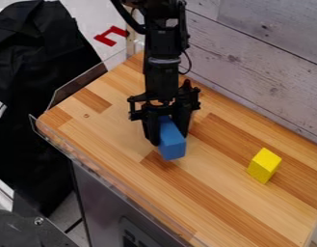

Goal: Removed the blue block from the other blocks

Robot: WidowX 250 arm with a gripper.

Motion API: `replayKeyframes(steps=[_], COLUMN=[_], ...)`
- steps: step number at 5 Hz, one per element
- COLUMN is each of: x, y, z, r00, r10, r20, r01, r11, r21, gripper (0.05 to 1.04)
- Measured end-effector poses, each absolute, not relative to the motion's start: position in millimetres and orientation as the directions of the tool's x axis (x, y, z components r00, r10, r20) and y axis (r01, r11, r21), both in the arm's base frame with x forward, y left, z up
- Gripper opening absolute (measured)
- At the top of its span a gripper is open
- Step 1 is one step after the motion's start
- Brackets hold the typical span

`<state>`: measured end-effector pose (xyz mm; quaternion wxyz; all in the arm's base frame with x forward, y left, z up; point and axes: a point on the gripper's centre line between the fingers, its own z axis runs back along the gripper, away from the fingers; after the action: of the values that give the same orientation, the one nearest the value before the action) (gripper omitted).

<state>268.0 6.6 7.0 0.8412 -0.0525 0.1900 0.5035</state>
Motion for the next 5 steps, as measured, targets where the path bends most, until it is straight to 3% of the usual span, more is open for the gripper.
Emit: replayKeyframes(steps=[2,3,4,5], x=[270,272,274,272], y=[9,11,12,10], z=[6,13,28,43], r00=[0.41,0.422,0.439,0.469], r10=[0.836,0.842,0.847,0.842], r20=[-0.365,-0.337,-0.298,-0.265], r01=[-0.878,-0.881,-0.885,-0.876], r11=[0.47,0.469,0.465,0.482], r21=[0.091,0.067,0.018,-0.017], gripper=[0.629,0.922,1.004,1.0])
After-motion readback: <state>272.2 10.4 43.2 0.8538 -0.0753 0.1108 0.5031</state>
